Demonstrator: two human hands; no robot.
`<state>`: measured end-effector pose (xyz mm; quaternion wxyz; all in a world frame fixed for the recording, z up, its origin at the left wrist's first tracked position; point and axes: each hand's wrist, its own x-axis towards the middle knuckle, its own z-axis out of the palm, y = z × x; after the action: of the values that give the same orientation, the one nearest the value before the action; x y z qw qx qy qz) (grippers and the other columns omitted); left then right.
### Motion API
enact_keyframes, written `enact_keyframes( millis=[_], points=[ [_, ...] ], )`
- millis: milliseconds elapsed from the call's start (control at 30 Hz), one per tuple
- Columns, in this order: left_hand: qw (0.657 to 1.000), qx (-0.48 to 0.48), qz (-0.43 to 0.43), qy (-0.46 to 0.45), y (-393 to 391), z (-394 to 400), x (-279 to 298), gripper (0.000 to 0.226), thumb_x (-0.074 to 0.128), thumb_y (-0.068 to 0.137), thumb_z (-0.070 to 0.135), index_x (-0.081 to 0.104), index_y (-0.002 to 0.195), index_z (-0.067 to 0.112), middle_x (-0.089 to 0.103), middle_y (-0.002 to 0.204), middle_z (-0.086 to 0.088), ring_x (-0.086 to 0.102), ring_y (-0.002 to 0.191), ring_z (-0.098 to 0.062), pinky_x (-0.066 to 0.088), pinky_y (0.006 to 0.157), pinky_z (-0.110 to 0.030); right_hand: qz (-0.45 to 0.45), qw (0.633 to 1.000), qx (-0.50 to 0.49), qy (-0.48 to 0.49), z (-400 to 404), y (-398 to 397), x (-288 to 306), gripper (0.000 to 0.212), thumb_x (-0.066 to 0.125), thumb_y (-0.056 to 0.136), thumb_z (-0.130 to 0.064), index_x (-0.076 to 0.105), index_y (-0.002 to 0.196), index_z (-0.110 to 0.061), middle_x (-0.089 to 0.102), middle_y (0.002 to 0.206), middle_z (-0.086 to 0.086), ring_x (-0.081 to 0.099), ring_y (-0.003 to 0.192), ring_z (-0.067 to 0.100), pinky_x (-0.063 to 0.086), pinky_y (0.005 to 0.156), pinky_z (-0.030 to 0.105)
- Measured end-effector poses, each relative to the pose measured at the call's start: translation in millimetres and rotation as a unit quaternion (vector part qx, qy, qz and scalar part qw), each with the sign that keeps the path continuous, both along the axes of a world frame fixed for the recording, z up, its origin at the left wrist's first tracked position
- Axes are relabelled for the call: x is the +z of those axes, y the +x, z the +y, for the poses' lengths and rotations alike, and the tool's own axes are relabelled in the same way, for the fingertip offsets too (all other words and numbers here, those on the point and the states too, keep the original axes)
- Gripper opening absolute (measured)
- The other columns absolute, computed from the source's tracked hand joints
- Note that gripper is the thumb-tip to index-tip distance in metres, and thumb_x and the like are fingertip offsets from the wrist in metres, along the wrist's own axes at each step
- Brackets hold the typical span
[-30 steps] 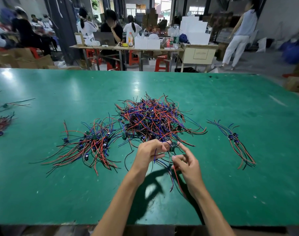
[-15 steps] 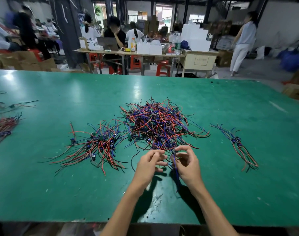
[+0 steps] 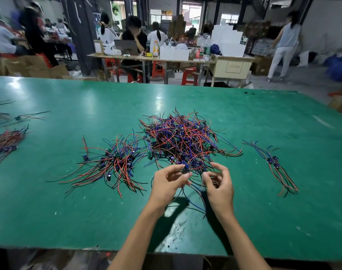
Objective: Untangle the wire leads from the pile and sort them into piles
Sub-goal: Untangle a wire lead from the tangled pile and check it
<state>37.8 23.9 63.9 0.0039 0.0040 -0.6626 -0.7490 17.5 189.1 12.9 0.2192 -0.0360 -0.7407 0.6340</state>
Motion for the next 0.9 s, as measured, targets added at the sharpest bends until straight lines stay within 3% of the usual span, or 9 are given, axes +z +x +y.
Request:
enact_keyframes(
  millis=[67, 167, 233, 333, 433, 533, 733, 900],
  points=[
    [1.000, 0.001, -0.004, 0.031, -1.3, -0.9, 0.5, 0.036, 0.078, 0.084, 0.008, 0.068, 0.118, 0.009, 0.078, 0.098, -0.011, 0.076, 0.086, -0.028, 0.061, 0.081, -0.032, -0.033, 0.999, -0.017, 0.020, 5.6, 0.4, -8.0, 0.030, 0.072, 0.093, -0.023, 0.059, 0.107, -0.046, 0.073, 0.093, -0.005, 0.069, 0.081, 0.002, 0.056, 0.078, 0.022],
    [0.994, -0.009, -0.025, 0.104, -5.5, -1.0, 4.9, 0.028, 0.071, 0.090, 0.002, 0.066, 0.116, 0.011, 0.078, 0.102, -0.010, 0.075, 0.085, -0.023, 0.061, 0.074, -0.029, -0.066, 0.997, -0.017, 0.019, 8.0, -4.5, -12.8, 0.024, 0.070, 0.093, -0.023, 0.061, 0.107, -0.041, 0.072, 0.091, -0.005, 0.069, 0.078, 0.004, 0.059, 0.081, 0.040],
    [0.992, 0.009, -0.030, 0.124, -10.0, -1.5, 8.5, 0.031, 0.071, 0.090, 0.006, 0.065, 0.121, 0.005, 0.077, 0.105, -0.011, 0.073, 0.084, -0.018, 0.061, 0.070, -0.029, -0.069, 0.997, -0.016, 0.034, 5.4, -4.1, -12.8, 0.023, 0.069, 0.093, -0.020, 0.062, 0.105, -0.038, 0.072, 0.088, -0.004, 0.069, 0.077, 0.008, 0.060, 0.079, 0.045],
    [0.990, 0.031, -0.032, 0.136, -16.5, -3.9, 12.2, 0.039, 0.073, 0.089, 0.011, 0.064, 0.125, 0.000, 0.073, 0.103, -0.008, 0.070, 0.079, -0.009, 0.060, 0.068, -0.028, -0.046, 0.996, -0.010, 0.078, 4.8, -0.6, -13.0, 0.025, 0.066, 0.094, -0.019, 0.061, 0.103, -0.042, 0.071, 0.085, -0.006, 0.068, 0.074, 0.010, 0.058, 0.074, 0.038],
    [0.991, 0.021, -0.037, 0.128, -18.7, -6.1, 12.9, 0.037, 0.072, 0.090, 0.011, 0.063, 0.125, 0.000, 0.075, 0.092, -0.005, 0.068, 0.072, -0.012, 0.060, 0.066, -0.028, -0.025, 0.988, 0.042, 0.144, 3.3, 0.5, -12.0, 0.031, 0.059, 0.098, -0.018, 0.062, 0.117, -0.043, 0.068, 0.092, -0.011, 0.068, 0.081, 0.010, 0.053, 0.077, 0.030],
    [0.991, 0.006, -0.035, 0.126, -17.1, -5.8, 12.1, 0.035, 0.076, 0.085, 0.009, 0.068, 0.120, 0.006, 0.073, 0.093, -0.008, 0.063, 0.062, -0.016, 0.057, 0.061, -0.025, -0.011, 0.978, 0.069, 0.194, 0.0, 2.4, -9.8, 0.035, 0.059, 0.099, -0.016, 0.064, 0.123, -0.040, 0.066, 0.098, -0.017, 0.061, 0.092, -0.002, 0.044, 0.081, 0.014],
    [0.992, 0.006, -0.010, 0.122, -12.4, -7.9, 17.3, 0.039, 0.083, 0.074, 0.015, 0.073, 0.112, 0.018, 0.077, 0.105, -0.010, 0.067, 0.061, -0.017, 0.056, 0.057, -0.025, -0.058, 0.975, 0.067, 0.205, 4.0, 1.6, -14.6, 0.023, 0.064, 0.096, -0.019, 0.066, 0.112, -0.035, 0.067, 0.086, -0.012, 0.061, 0.079, 0.000, 0.047, 0.073, 0.028],
    [0.992, 0.054, 0.010, 0.115, -11.4, -16.3, 22.3, 0.048, 0.084, 0.069, 0.016, 0.071, 0.115, 0.012, 0.078, 0.102, -0.008, 0.075, 0.070, -0.022, 0.060, 0.062, -0.026, -0.057, 0.976, 0.064, 0.202, 3.4, 2.6, -15.8, 0.020, 0.066, 0.094, -0.017, 0.068, 0.104, -0.034, 0.068, 0.079, -0.011, 0.063, 0.074, 0.004, 0.052, 0.074, 0.031]
  ],
)
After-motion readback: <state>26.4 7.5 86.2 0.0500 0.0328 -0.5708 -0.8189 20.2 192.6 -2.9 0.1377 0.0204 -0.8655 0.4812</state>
